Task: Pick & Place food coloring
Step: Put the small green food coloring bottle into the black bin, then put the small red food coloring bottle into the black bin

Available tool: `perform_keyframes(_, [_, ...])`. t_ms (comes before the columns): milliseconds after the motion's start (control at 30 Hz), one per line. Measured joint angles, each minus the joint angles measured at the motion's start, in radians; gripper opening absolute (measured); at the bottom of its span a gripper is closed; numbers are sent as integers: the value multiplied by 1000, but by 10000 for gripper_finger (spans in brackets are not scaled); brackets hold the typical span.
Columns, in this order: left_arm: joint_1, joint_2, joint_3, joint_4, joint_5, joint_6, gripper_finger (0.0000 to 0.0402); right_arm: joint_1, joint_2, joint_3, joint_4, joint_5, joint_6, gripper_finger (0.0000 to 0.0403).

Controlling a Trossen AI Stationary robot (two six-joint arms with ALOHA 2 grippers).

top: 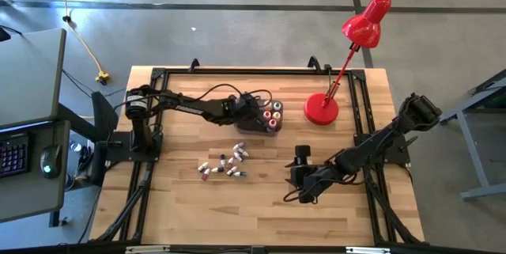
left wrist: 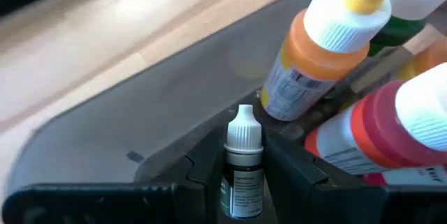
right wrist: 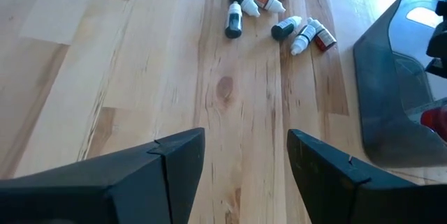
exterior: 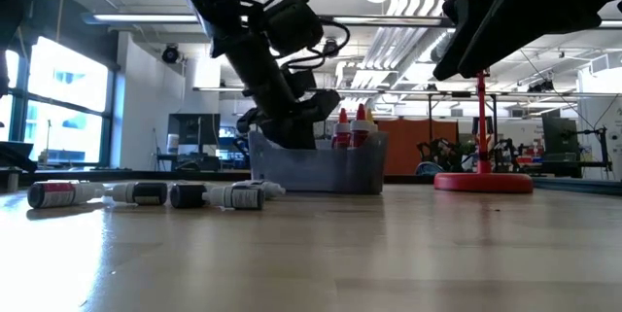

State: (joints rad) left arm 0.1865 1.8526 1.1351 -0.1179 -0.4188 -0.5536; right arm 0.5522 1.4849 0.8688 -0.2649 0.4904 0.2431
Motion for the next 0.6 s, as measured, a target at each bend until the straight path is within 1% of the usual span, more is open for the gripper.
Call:
perform_keyframes(67, [14, 1, 0, -1, 47, -1, 93, 0, 0, 0, 0, 0, -1, 199])
perform_keyframes(233, [24, 25, 1, -11, 67, 7, 93, 0, 0, 0, 0, 0, -1, 199])
perform_keyframes(300, [24, 37, 4, -12, 93, 8, 95, 0, 0, 0, 0, 0, -1, 199])
perform_keyframes(367, [29, 42, 1, -21, 98, 13, 105, 0, 0, 0, 1, 0, -1, 199])
perform_keyframes(600, [29, 50, 3, -7, 87, 26, 162, 0, 0, 0, 3, 0, -1, 199])
